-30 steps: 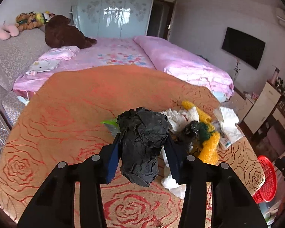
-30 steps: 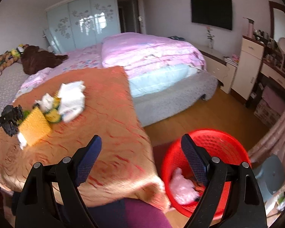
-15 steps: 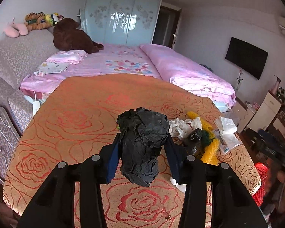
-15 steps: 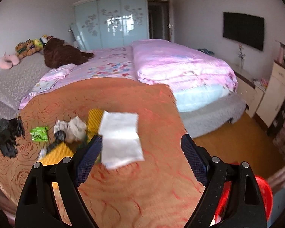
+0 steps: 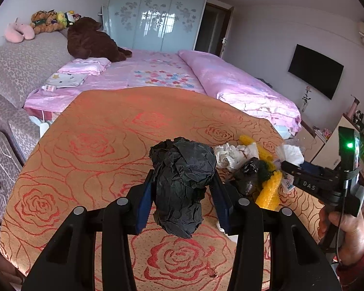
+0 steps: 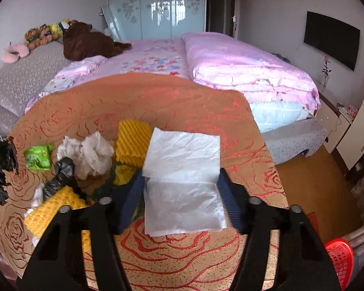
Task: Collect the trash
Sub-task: 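Grasp the black plastic bag with the left tool while the right tool grasps the white tissue, then carry both items over the red wastebasket and open both tools to release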
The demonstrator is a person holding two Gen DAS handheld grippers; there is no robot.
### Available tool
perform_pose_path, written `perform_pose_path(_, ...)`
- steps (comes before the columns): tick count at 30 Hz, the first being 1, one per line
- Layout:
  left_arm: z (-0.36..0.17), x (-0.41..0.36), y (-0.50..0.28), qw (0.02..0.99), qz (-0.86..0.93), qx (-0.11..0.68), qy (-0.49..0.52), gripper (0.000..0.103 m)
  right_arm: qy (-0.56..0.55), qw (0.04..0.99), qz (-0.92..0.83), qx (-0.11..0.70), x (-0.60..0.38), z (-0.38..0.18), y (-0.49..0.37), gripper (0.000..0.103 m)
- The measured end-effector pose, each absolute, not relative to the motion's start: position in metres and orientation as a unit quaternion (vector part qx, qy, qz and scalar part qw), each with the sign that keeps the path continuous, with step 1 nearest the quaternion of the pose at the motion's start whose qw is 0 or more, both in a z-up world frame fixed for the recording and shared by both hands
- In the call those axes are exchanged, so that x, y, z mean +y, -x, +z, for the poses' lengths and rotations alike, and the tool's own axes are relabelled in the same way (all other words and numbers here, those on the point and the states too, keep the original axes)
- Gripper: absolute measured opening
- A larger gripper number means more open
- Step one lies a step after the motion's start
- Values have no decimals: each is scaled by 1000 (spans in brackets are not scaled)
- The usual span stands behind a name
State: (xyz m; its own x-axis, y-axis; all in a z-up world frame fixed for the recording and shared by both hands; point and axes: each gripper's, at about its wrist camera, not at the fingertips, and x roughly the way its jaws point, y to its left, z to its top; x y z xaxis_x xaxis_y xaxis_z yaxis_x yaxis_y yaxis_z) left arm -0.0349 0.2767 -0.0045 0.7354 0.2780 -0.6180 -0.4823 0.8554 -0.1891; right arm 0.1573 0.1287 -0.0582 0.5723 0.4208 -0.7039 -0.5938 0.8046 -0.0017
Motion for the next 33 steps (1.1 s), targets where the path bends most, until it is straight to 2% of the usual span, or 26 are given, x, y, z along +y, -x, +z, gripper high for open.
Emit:
perform_pose_path(5,-2,277,35,916,208,296,171,43,109,877,295,363,123,-58,-154,34)
perform_pose_path(9,-2,274,34,917,209,296,167,43,103,879,302,355,116,-51,-145,27)
perform_pose_path(17,0,266,32,921,207,293,155,43,85,881,310,347,97,-40,-134,21)
perform_pose_path(33,3,236,24,929,188,292,130,43,42,884,318,341,59,-28,-110,21)
